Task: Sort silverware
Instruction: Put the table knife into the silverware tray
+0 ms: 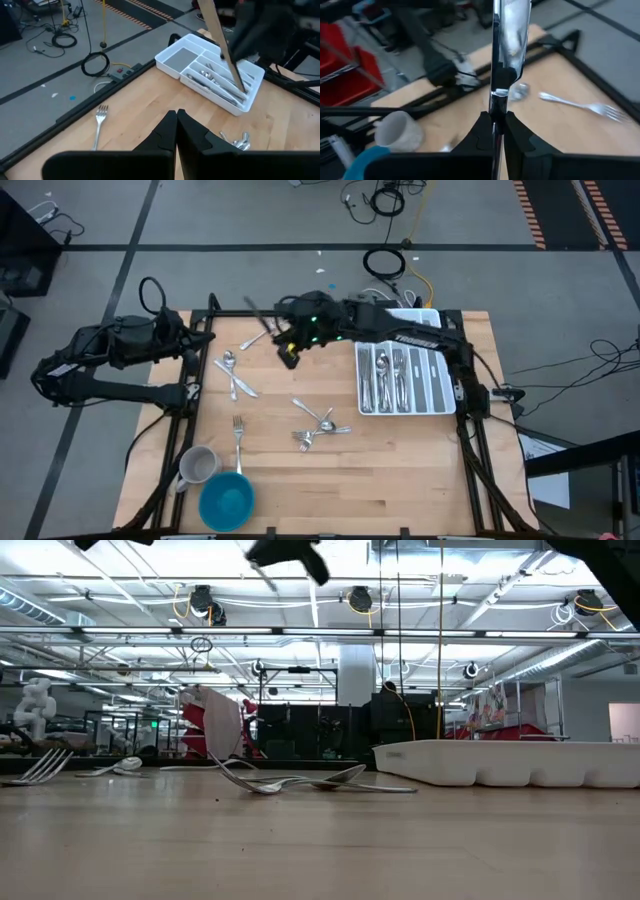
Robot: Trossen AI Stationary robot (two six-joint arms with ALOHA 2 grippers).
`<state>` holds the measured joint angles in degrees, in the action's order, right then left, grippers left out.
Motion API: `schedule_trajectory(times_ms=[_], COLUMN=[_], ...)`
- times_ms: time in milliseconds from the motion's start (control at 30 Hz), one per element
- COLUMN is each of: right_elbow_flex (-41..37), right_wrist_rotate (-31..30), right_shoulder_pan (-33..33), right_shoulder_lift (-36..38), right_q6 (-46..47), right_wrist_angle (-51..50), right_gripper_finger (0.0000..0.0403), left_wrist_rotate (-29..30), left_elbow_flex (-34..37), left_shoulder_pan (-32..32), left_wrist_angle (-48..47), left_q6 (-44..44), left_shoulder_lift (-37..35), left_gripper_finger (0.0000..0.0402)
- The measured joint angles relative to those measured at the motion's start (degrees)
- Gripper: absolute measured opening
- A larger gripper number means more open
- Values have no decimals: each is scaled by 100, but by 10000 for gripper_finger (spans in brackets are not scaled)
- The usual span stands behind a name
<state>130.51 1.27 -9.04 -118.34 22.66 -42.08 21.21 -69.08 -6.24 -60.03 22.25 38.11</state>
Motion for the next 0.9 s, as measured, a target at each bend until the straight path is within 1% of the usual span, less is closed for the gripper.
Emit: schedule_trajectory(times_ms=[100,167,300,367,467,533,567,600,733,767,900], right_elbow_flex=[-4,-4,-17,-16,-12,-12,-15,-15,-8,-6,-62], right_wrist_rotate=[403,574,826,1174,1837,1963,1997,2047,2671,2760,2744], right_shoulder_pan=[31,29,9,-13,-60,-67,-77,-99,-263,-297,-435], right_shoulder_lift=[-287,-507,-933,-1135,-1378,-1518,-1612,-1700,-1973,-2029,-2068], right_q6=[-159,-278,-992,-1183,-1347,-1679,-1817,-1879,-1472,-1414,-1516], right_wrist_angle=[584,756,1069,1439,1443,1447,1568,1894,3075,3171,3137], right_gripper_finger=[0,0,0,0,0,0,0,0,0,0,0], left_wrist_rotate=[8,13,14,40,46,48,54,87,203,205,205], left_elbow_flex=[2,2,2,2,2,2,2,2,2,2,2], left_shoulder_pan=[0,0,0,0,0,0,0,0,-3,-1,-2], left_wrist_angle=[0,0,0,0,-2,-3,-2,-4,-2,-2,-2], left_q6=[113,143,146,146,154,150,147,145,150,150,152], left_shoulder_lift=[45,64,71,79,81,79,79,79,79,79,79], left_gripper_finger=[11,11,11,11,11,11,11,11,11,11,11])
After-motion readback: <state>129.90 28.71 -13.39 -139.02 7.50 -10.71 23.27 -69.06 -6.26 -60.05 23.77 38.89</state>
